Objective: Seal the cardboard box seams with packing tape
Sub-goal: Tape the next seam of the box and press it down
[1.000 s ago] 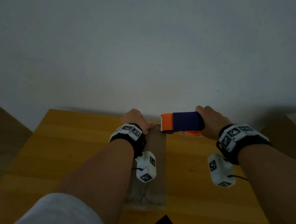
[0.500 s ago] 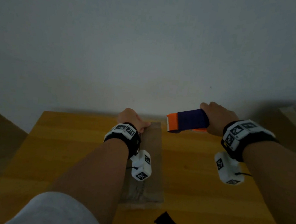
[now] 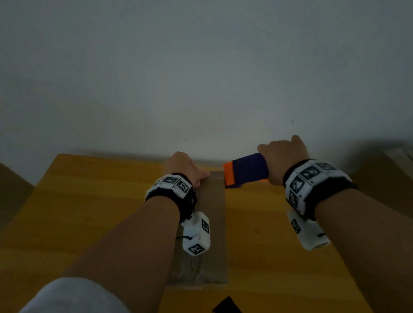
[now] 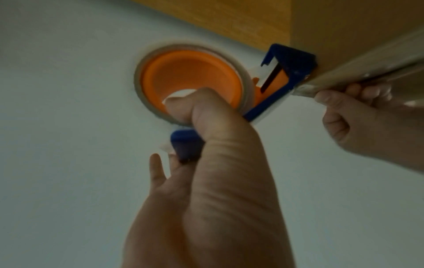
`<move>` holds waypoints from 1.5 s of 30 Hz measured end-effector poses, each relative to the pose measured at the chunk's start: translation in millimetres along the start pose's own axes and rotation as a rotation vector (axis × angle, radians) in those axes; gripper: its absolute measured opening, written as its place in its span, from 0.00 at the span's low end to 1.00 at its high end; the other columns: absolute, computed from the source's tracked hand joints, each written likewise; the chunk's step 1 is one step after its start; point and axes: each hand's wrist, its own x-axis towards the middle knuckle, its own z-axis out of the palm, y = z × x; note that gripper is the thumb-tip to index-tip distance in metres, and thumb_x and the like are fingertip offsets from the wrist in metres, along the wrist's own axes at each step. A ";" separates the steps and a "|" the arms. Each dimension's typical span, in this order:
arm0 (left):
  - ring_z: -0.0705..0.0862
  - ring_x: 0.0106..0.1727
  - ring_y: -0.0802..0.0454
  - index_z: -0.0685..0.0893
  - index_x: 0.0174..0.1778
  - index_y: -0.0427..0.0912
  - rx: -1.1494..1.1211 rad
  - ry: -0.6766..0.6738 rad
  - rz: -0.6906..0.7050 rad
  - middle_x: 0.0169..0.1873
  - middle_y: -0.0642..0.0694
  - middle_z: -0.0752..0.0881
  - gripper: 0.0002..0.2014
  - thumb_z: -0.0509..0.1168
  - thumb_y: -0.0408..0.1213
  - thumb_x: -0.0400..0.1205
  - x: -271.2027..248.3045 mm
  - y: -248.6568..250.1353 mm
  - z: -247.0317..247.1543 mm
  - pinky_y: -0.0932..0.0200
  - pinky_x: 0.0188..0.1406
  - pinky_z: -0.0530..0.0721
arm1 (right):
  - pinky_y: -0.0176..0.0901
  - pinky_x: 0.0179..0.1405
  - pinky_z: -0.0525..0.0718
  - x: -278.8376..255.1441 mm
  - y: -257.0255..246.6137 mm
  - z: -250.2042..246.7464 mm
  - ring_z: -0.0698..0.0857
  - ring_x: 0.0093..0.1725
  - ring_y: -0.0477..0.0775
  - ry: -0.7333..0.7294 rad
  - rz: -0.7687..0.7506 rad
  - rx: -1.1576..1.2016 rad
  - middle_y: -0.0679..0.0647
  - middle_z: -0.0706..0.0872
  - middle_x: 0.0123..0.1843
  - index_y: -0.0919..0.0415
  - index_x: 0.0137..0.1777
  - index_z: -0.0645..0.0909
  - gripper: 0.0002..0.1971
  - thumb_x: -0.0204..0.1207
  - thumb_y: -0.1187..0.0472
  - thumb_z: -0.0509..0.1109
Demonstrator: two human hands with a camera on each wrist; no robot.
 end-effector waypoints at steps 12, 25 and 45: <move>0.92 0.37 0.50 0.92 0.36 0.34 0.046 -0.007 0.047 0.31 0.43 0.92 0.19 0.76 0.50 0.73 -5.8 -1.3 -2.4 0.52 0.47 0.91 | 0.38 0.28 0.75 -12.6 -17.2 27.7 0.74 0.23 0.47 -0.272 0.079 -0.140 0.48 0.74 0.23 0.53 0.27 0.73 0.23 0.66 0.37 0.74; 0.89 0.32 0.46 0.90 0.29 0.35 -0.151 0.127 0.082 0.29 0.41 0.91 0.16 0.75 0.46 0.73 -8.5 -17.7 -21.1 0.52 0.43 0.91 | 0.45 0.42 0.76 -5.6 -26.4 82.6 0.77 0.40 0.57 -0.264 0.299 0.365 0.56 0.76 0.34 0.65 0.49 0.79 0.18 0.82 0.48 0.61; 0.84 0.26 0.57 0.88 0.41 0.38 -0.335 0.271 -0.125 0.28 0.48 0.88 0.12 0.69 0.44 0.78 -5.9 -77.6 -41.8 0.59 0.34 0.90 | 0.45 0.47 0.77 -0.9 -74.8 103.7 0.84 0.60 0.63 -0.448 0.270 0.465 0.64 0.84 0.62 0.68 0.78 0.65 0.33 0.77 0.55 0.71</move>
